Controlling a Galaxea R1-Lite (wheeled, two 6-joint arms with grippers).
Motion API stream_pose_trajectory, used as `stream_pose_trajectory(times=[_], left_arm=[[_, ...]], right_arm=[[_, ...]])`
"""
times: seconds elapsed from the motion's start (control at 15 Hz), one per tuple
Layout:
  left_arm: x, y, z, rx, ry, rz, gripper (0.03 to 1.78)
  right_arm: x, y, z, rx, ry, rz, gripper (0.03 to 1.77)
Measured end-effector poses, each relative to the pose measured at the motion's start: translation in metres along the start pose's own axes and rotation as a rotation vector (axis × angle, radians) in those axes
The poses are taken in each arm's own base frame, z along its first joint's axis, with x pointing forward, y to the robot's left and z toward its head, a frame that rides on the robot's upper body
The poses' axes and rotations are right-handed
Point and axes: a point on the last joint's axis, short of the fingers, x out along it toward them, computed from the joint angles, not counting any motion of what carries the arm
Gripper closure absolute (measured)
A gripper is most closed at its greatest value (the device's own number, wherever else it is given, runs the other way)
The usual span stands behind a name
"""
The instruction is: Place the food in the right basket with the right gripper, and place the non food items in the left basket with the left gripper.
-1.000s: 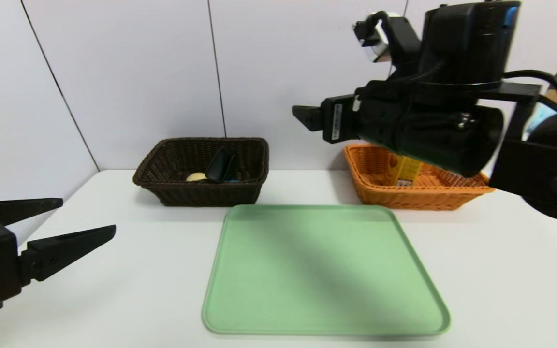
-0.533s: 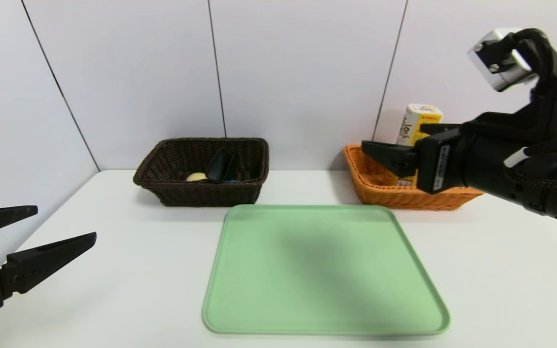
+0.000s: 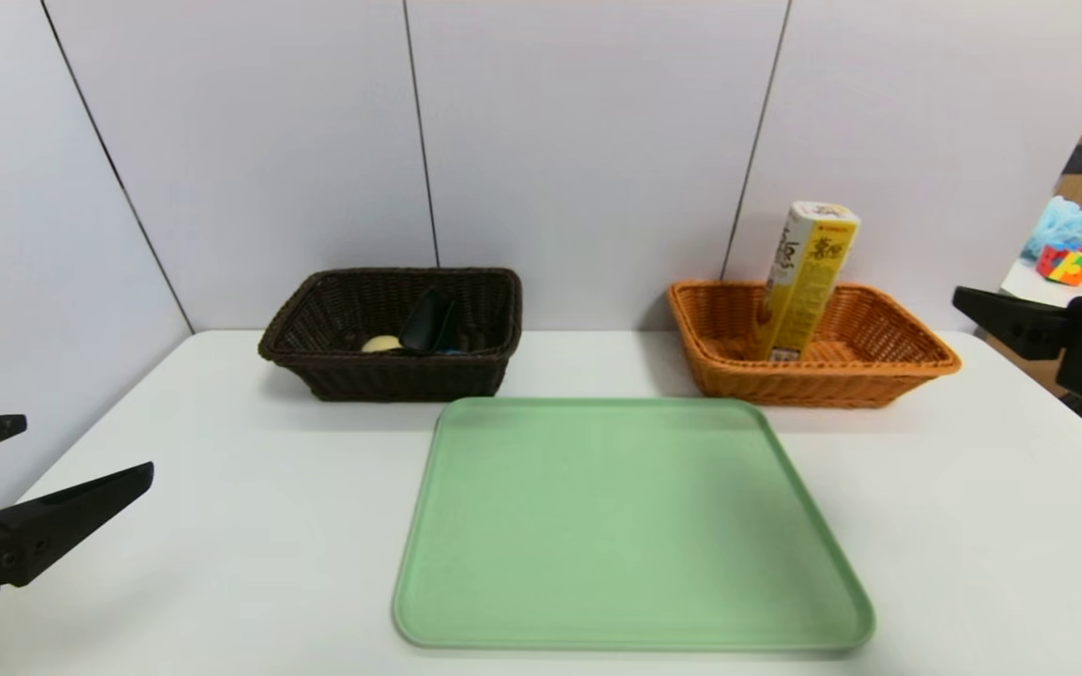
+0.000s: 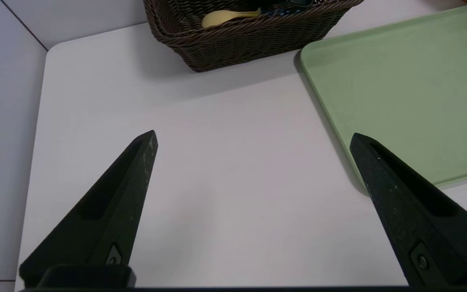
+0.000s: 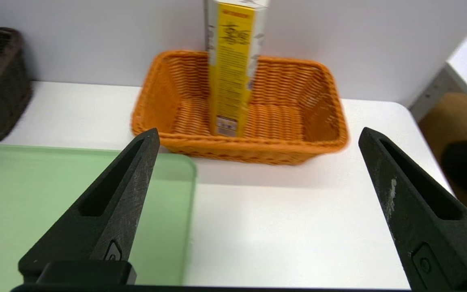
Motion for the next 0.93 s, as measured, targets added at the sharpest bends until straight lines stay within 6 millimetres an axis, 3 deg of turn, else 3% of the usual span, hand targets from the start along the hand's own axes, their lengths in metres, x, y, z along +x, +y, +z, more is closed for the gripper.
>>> stream_pose_trajectory(times=[0.33, 0.73, 0.93], left_arm=[[-0.022, 0.001, -0.023, 0.009, -0.033, 0.071, 0.12], [-0.043, 0.001, -0.071, 0.073, -0.045, 0.137, 0.12], [-0.050, 0.000, -0.088, 0.078, -0.060, 0.185, 0.12]], right_arm=[[-0.045, -0.023, -0.015, 0.011, -0.004, -0.076, 0.11], [-0.105, -0.036, -0.041, 0.012, -0.004, -0.074, 0.11], [-0.126, -0.041, -0.054, 0.017, 0.000, -0.090, 0.10]])
